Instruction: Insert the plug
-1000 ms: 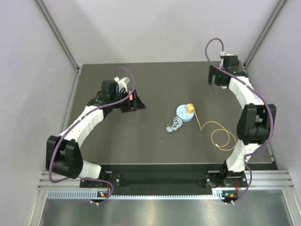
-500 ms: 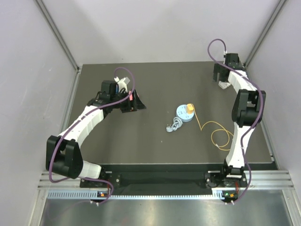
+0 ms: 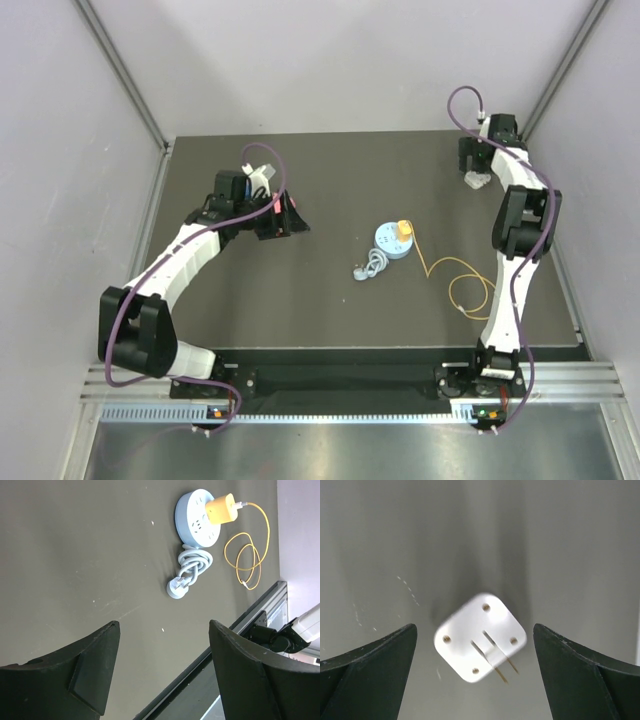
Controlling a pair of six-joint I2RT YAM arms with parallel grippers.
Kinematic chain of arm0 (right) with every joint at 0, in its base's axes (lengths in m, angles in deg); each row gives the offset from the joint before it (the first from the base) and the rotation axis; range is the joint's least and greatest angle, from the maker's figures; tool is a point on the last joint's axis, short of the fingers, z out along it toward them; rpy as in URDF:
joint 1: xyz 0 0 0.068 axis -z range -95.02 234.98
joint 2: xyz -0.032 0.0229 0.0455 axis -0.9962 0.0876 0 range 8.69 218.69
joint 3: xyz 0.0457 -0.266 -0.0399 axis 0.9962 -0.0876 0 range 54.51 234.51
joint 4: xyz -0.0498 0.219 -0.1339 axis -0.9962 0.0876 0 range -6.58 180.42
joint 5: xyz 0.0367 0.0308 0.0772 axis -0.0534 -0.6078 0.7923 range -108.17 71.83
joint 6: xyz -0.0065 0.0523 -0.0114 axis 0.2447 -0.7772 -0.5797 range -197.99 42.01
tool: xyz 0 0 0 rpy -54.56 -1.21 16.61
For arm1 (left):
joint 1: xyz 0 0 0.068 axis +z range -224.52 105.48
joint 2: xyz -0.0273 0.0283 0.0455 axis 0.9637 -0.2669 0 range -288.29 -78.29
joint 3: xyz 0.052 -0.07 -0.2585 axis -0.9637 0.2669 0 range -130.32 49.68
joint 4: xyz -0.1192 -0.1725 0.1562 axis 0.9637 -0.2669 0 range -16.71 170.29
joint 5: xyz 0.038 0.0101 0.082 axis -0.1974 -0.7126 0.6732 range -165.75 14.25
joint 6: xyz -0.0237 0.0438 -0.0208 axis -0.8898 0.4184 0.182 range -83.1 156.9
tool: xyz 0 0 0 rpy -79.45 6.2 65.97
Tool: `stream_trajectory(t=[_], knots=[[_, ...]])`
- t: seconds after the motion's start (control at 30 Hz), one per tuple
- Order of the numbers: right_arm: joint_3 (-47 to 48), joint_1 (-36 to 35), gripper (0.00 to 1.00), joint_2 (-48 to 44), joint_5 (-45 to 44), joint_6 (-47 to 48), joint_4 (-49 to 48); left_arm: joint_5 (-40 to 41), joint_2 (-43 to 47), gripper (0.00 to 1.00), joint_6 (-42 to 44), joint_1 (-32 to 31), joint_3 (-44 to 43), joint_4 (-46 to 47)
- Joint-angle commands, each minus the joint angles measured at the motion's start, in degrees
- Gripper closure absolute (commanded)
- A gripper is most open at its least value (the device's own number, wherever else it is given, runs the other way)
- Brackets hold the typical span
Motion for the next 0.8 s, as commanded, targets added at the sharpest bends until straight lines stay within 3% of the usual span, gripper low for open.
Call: stream_trajectory(t=[0.0,0.4,0.77], knots=[[7.1,0.0,0.02,2.9,4.1,2.0,2.8,-1.1,-0.3,0.24,1.3,0.5,-0.8,0.6],[9.6,1.4,0.04,4.9,8.5,3.6,7.5,-2.0,-0.2,0.25,0.9,0.9,-0.7,0.8],[2.1,1.4,0.26,1.0,8.4,4.8,6.0,-3.8,-0.3,0.25,-0.4,1.3,-0.3,2.4]])
